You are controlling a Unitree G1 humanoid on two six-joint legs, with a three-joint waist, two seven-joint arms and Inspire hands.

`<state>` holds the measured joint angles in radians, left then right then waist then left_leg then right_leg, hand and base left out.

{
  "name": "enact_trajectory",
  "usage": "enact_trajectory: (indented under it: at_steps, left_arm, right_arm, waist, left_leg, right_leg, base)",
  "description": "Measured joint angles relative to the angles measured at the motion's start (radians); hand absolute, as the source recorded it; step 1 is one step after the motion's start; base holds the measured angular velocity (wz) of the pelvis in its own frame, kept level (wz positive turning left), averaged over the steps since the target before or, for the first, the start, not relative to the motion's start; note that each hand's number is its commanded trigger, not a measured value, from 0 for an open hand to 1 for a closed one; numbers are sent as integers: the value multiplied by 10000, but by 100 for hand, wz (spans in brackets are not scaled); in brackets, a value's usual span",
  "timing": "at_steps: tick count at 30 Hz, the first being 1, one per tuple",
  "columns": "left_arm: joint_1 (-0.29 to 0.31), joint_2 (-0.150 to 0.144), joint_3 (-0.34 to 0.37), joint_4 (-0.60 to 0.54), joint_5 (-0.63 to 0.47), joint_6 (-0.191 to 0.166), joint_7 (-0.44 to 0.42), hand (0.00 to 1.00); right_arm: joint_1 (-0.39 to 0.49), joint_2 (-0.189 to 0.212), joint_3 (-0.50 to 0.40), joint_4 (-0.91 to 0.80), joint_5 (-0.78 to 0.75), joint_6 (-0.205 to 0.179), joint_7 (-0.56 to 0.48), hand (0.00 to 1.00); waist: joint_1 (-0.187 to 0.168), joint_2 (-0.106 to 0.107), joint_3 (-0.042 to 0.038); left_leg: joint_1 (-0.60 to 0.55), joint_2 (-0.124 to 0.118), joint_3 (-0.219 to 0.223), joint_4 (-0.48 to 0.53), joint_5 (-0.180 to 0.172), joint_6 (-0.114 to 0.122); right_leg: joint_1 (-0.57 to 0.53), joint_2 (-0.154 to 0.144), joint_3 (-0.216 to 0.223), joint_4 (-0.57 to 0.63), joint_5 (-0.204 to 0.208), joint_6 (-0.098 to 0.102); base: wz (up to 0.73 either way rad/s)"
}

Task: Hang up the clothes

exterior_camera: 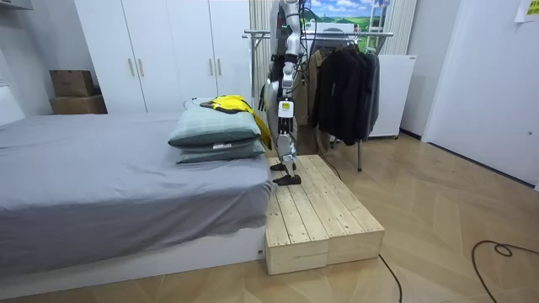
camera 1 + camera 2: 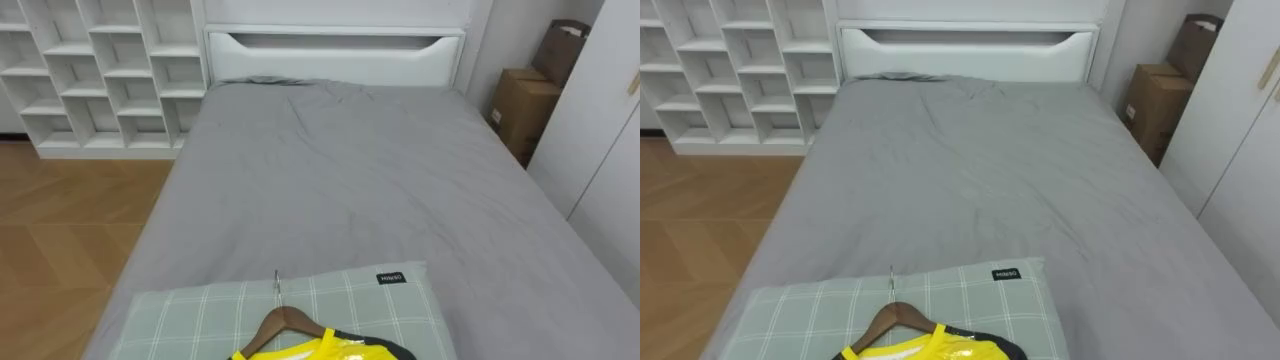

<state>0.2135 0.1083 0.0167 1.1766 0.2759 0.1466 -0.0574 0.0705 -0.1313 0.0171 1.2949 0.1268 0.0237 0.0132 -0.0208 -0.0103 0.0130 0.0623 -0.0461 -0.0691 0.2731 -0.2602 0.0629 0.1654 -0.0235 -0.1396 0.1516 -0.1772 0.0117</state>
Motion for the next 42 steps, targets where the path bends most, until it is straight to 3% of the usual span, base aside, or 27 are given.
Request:
enact_trajectory:
  at_steps: [19,24,42]
  left_arm:
    - [-230,14,42,-1,16,-70,44,0]
    - [-196,25,-3,-7,1,-74,68,0]
    - [-115,3,17,-1,-77,-8,108,0]
  right_arm:
    - [78,-22,3,19,643,-20,330,0]
    - [73,-22,50,17,620,-14,289,0]
    - [69,-17,0,20,428,18,201,0]
  waist:
    - [11,2,-47]
    - [12,-37,-26]
    - [16,71,-47]
  left_leg:
    - [5,5,57,4,2,1]
    - [5,-4,47,22,2,2]
    - [-1,-3,-104,11,2,0]
  right_leg:
    - [-16,-6,-9,7,0,0]
    - [-1,-9,-22,10,0,0]
    - [6,7,-4,13,0,1]
  base:
    - [0]
    - [0]
    - [0]
